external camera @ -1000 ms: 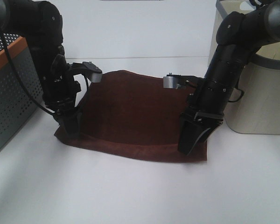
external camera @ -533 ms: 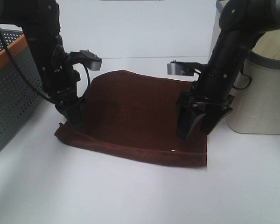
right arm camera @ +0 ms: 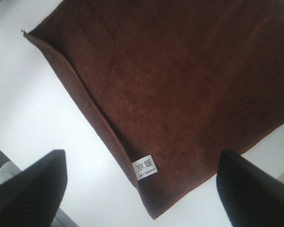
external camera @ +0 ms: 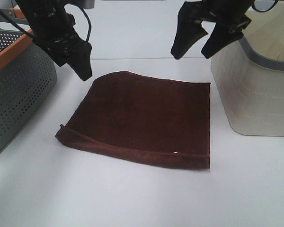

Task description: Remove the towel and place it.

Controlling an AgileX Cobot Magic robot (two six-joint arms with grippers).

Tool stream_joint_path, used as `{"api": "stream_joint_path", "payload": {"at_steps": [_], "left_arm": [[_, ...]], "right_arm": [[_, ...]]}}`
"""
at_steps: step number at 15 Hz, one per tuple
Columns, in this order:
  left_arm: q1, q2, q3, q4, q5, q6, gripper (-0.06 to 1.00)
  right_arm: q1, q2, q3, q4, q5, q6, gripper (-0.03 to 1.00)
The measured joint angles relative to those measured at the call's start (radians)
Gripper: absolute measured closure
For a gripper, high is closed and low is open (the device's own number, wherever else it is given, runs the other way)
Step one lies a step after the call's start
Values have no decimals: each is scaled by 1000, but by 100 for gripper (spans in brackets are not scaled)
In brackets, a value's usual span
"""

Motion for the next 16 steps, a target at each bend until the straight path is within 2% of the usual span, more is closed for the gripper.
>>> {"api": "stream_joint_path", "payload": {"at_steps": [1,3,5,6,8,10,14,16], "left_arm": [[0,-8,-11,0,0,-26,12],[0,-46,-61,23,1,-99,12],[1,-88,-102,89,2,-175,12],[11,-103,-115,133,2,-215,12],[64,-117,-118,165,3,-282,12],[121,-126,-118,165,3,-301,13],[266,-204,-118,173,4,-310,13],[331,-220,-118,168,4,-311,13]], "right_arm": [[0,-8,-16,-10,0,14,22],[0,-34,-92,-92,2,105,22],[0,-66,-133,-173,3,161,22],[0,-89,-140,-205,4,196,22],[-23,-121,-144,-243,4,269,22],[-79,-132,-144,-246,4,301,22],[-298,-175,-144,-250,5,301,22],[-348,-214,-144,-264,6,301,22]]}}
